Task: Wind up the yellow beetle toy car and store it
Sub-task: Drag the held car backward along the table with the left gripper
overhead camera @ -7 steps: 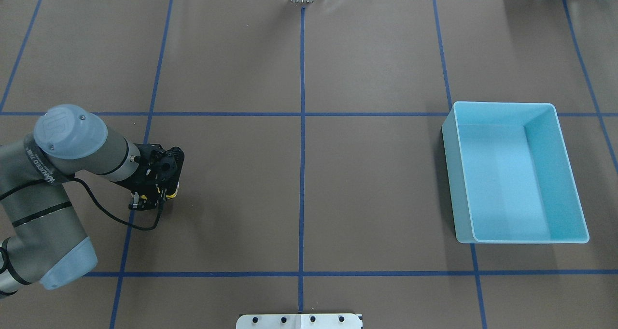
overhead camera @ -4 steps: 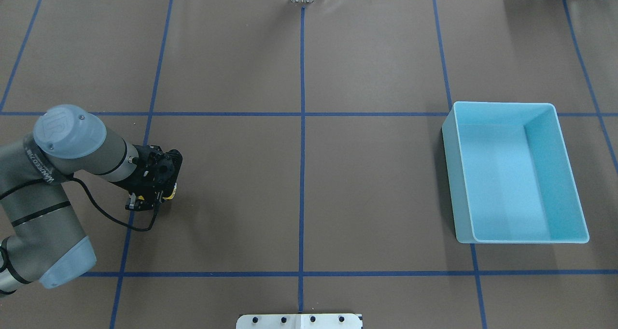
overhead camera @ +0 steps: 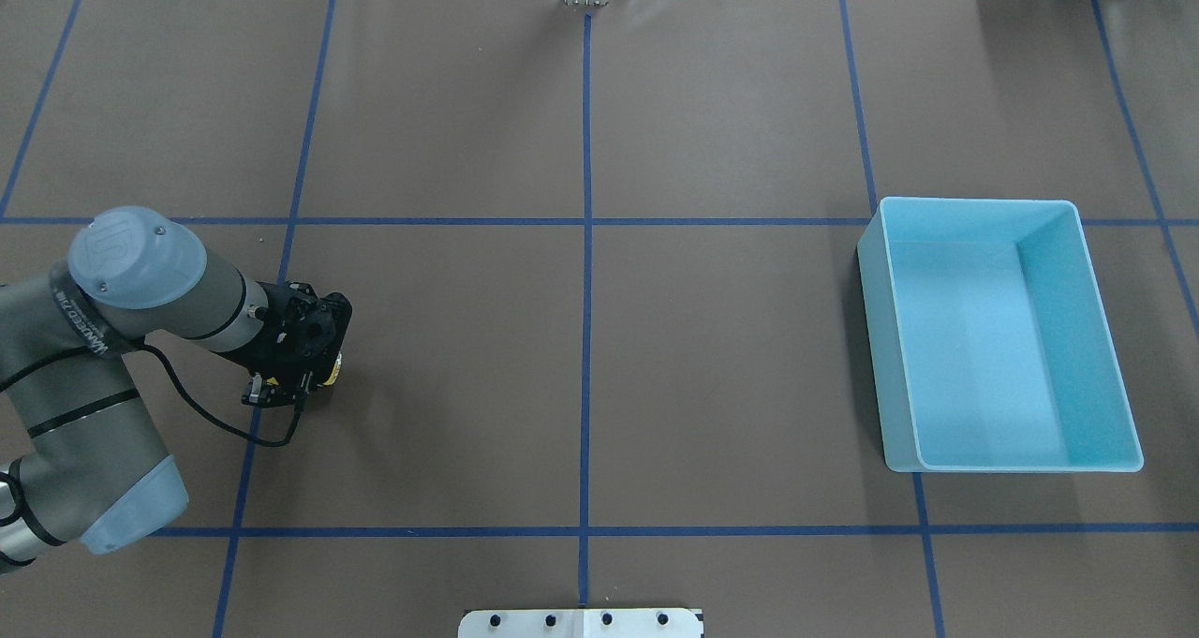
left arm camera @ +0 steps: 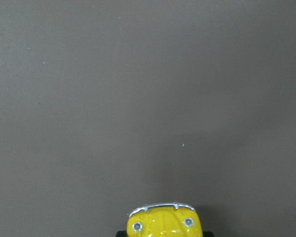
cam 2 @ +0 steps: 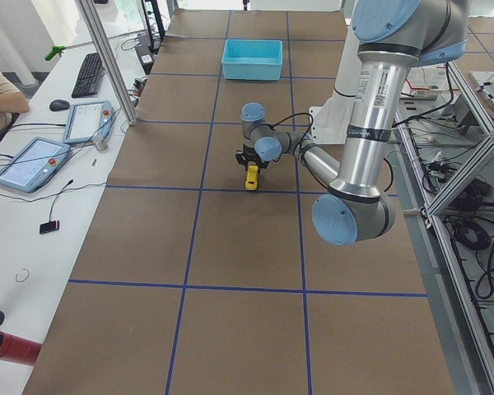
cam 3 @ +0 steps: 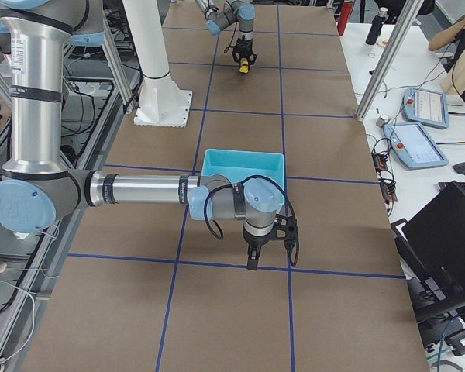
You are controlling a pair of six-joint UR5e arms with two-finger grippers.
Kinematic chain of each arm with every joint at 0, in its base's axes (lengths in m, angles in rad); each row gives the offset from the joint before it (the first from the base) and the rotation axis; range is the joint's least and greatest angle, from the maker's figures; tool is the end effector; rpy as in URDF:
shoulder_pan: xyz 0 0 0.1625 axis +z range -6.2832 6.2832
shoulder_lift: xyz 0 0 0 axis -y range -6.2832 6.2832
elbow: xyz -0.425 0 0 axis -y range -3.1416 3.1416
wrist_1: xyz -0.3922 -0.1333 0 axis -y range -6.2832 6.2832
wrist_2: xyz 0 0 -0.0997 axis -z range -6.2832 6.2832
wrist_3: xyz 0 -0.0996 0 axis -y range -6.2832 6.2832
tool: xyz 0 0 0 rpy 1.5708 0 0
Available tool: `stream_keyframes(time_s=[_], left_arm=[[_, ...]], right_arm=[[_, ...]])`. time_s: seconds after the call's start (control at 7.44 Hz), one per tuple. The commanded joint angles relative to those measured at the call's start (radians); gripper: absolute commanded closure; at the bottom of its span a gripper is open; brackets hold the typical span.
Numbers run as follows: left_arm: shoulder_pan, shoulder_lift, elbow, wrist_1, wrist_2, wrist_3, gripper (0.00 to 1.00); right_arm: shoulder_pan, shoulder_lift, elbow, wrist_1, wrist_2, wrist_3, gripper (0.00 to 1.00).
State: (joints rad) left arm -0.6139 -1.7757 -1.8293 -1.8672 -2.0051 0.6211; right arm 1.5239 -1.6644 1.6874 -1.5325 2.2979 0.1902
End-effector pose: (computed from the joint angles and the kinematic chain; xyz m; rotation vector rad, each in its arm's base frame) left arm 0.4148 -0.4041 0.4001 0.7557 0.6020 1.6344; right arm 0.0456 -0.4591 0.6448 -0.0278 -0.7291 0.1146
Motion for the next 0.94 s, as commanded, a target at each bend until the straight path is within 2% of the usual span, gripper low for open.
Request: stream_keyframes(time_s=[0.0, 0.81], left_arm=[[-0.003, 0.008, 0.013, -0.020, 0.000, -0.001, 1.00], [-0.003, 0.050, 0.013, -0.078, 0.000, -0.001, 1.00]], right_arm=[[-0.004, 0.000, -0.002, 0.000, 0.000, 0.000, 0.01], [-0.019, 0.000, -0.003, 0.002, 0.000, -0.002, 0.01]])
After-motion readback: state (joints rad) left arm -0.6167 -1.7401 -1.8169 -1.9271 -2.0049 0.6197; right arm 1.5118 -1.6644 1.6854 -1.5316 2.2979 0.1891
